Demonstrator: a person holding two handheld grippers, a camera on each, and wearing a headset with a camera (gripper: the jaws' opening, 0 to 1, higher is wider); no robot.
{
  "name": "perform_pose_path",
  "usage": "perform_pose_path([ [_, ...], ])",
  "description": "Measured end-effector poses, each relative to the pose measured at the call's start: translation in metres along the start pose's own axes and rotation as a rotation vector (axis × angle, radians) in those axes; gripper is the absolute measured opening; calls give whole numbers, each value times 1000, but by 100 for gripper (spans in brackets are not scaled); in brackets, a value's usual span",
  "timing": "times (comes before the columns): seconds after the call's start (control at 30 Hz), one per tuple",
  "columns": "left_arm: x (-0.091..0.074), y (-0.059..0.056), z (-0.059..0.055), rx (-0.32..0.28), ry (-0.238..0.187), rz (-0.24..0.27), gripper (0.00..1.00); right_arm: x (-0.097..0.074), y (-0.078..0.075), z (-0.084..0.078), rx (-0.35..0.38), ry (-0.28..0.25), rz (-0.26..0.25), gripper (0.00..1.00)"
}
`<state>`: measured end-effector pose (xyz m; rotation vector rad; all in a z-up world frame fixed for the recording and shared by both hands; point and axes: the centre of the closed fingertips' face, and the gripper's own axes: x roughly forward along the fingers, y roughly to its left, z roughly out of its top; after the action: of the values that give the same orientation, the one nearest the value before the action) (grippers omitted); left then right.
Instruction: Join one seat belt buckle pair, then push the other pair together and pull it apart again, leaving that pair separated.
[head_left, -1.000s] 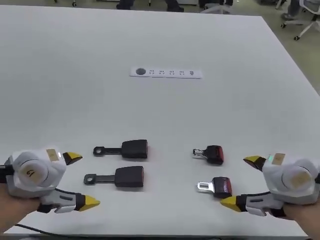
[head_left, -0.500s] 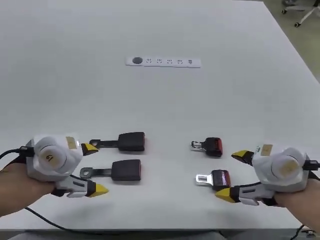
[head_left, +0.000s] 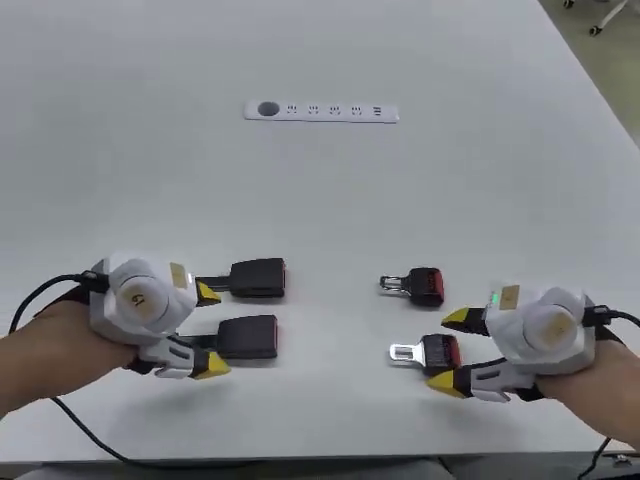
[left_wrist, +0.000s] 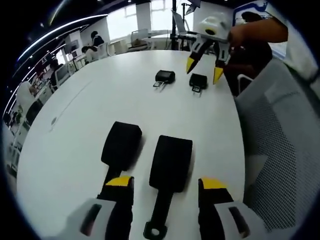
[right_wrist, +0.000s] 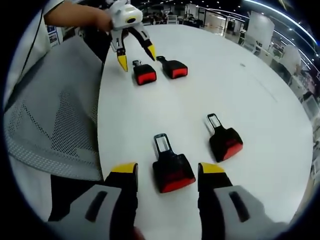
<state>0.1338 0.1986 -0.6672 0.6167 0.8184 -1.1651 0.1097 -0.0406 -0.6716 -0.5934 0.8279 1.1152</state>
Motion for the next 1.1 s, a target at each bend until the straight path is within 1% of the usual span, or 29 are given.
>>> perform_pose_path([
  [0.07,3,-1,1,10,5,-11,48,2,-1,-3,-10,12,7,45],
  [0.13,5,-5,3,27,7,-29,45,2,-3,-6,-35,30,0,43],
  [0.17,7,-5,1,31,14,-35,44,2,-3,-6,-38,33,2,43],
  [0.2,8,-5,-2,27,35,-42,43,3,-4,-7,-41,39,6,43],
  [0.23,10,-4,-4,27,40,-44,43,3,-5,-8,-42,42,5,43],
  [0.27,10,-3,-4,32,39,-42,42,2,-7,-6,-47,39,-5,44],
  [0.33,11,-2,-4,22,35,-44,42,2,-9,-3,-51,37,-3,44],
  [0.37,11,-2,-3,19,32,-47,41,2,-9,-2,-52,40,5,44],
  [0.4,11,-3,-2,20,30,-50,40,3,-7,-3,-57,45,24,43],
  [0.47,12,-2,-3,23,33,-56,38,6,-6,-5,-68,56,39,41],
  [0.57,13,-5,1,34,30,-70,37,8,-3,-7,-81,73,62,38],
  [0.6,13,-5,1,38,33,-71,36,8,-3,-8,-98,82,67,36],
  [0.63,14,-4,1,51,36,-69,34,8,-3,-11,-137,107,72,34],
  [0.7,15,-5,2,81,41,-76,34,9,1,-9,-132,103,81,35],
  [0.83,17,-5,-4,108,68,-92,33,12,-3,-13,-138,111,91,35],
  [0.97,20,-3,-9,157,102,-99,33,12,-5,-18,-136,121,107,33],
  [1.03,20,-3,-10,164,108,-102,33,12,-5,-19,-143,125,110,33],
  [1.07,21,-3,-10,176,112,-105,33,12,-7,-19,-158,130,106,33],
  [1.1,21,-3,-10,182,114,-106,33,13,-7,-20,-158,130,107,33],
])
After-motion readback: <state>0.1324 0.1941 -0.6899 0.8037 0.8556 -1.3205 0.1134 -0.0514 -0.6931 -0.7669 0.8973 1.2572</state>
